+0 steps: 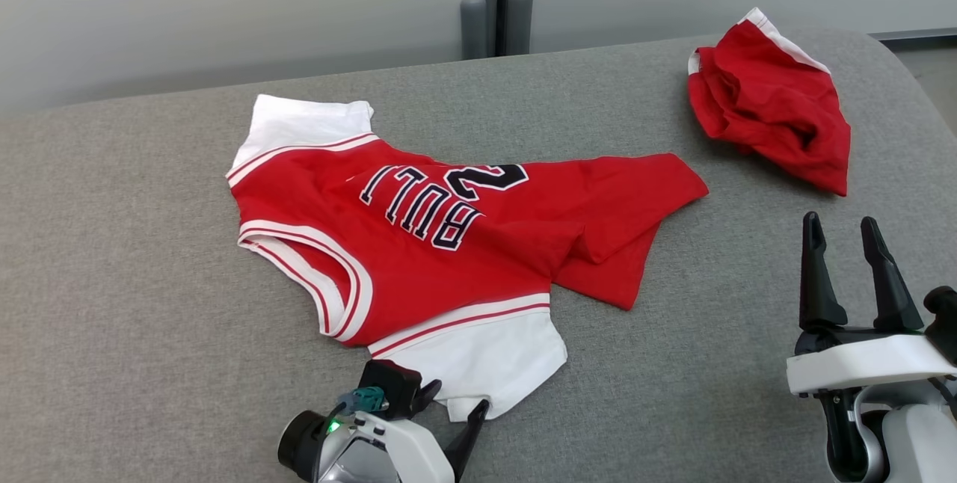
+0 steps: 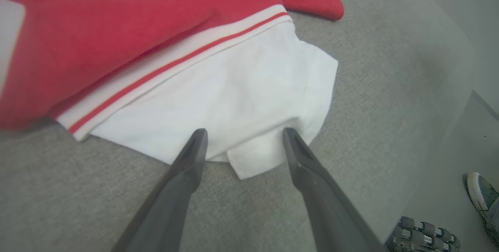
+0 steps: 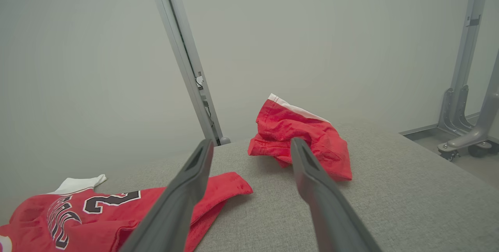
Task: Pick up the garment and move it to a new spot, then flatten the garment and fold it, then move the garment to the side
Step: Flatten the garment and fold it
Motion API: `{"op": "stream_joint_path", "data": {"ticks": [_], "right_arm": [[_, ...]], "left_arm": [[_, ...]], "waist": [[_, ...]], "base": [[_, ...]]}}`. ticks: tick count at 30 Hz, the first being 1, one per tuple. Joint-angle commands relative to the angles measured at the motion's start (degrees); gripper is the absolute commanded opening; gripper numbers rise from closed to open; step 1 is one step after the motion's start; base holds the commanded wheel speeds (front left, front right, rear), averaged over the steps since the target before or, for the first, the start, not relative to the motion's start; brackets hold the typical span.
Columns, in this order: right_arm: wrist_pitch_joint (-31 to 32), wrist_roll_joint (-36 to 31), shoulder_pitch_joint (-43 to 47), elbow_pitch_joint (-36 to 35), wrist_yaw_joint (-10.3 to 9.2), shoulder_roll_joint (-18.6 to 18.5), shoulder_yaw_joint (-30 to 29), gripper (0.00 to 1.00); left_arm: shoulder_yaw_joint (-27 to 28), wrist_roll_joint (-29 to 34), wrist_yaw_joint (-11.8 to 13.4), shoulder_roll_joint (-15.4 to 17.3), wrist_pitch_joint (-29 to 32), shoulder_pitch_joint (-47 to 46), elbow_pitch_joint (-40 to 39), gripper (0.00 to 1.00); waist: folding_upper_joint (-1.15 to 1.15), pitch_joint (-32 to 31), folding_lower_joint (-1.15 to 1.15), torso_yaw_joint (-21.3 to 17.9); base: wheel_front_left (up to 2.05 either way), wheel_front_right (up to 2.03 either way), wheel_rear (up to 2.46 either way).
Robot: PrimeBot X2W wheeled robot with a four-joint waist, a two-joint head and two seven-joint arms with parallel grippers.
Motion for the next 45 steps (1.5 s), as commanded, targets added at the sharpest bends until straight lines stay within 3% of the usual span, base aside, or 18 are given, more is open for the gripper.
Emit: {"op": "stream_joint_path", "data": {"ticks": [1, 8, 9, 10, 11, 18, 25, 35, 45], "right_arm": [[-0.5, 0.3, -0.7, 0.3, 0.02, -0.2, 0.4, 1.0], [-0.5, 0.6, -0.9, 0.6, 0.02, -0.2, 0.9, 1.0], [-0.5, 0.7, -1.0, 0.5, 0.02, -0.2, 1.0, 1.0], [-0.5, 0.7, -1.0, 0.5, 0.02, -0.2, 1.0, 1.0], [-0.5, 0.8, -1.1, 0.4, 0.02, -0.2, 1.0, 1.0], [-0.5, 1.6, -1.0, 0.5, 0.02, -0.2, 1.0, 1.0], [-0.5, 1.2, -0.1, 1.1, 0.02, -0.3, 1.9, 1.0], [-0.5, 0.2, 0.1, 1.2, 0.02, -0.3, 1.2, 1.0], [-0.3, -0.5, 0.4, 1.1, 0.02, -0.5, 1.1, 1.0]], "left_arm": [[-0.5, 1.0, -0.1, 0.3, 0.3, -1.5, 1.1, 1.0], [-2.6, 3.4, 1.1, 0.5, 1.1, -2.5, 5.2, 0.97], [-2.9, 3.8, 1.4, 0.5, 1.1, -3.0, 6.1, 0.46], [-3.0, 4.0, 1.5, 0.5, 0.9, -3.2, 6.4, 0.33], [-3.1, 4.2, 1.6, 0.5, 0.8, -3.5, 6.6, 0.0], [-2.7, 3.7, 1.1, 0.9, -0.7, -4.3, 6.3, 0.0], [-2.2, 4.1, 2.0, 2.6, -0.8, -4.2, 2.8, 0.0], [1.5, 2.7, 6.2, 8.0, -0.5, 0.8, -5.6, 0.0], [6.5, 1.0, 10.8, 13.4, 0.8, 6.0, -13.7, 0.0]], "waist": [[0.0, 0.2, 0.0, -0.4], [0.0, 0.6, 0.0, -1.4], [0.0, 0.8, 0.0, -1.5], [0.0, 0.9, 0.0, -1.6], [0.0, 1.0, 0.0, -1.6], [0.0, 0.9, 0.0, -0.5], [0.0, 0.3, 0.0, 4.2], [0.0, -0.2, 0.0, 10.0], [0.0, -0.6, 0.0, 12.6]], "base": [[0.0, 0.0, 0.0], [0.0, 0.0, 0.0], [0.0, 0.0, 0.0], [0.0, 0.0, 0.0], [0.0, 0.0, 0.0], [0.0, 0.0, 0.0], [0.0, 0.0, 0.0], [0.0, 0.0, 0.0], [0.0, 0.0, 0.0]]}}
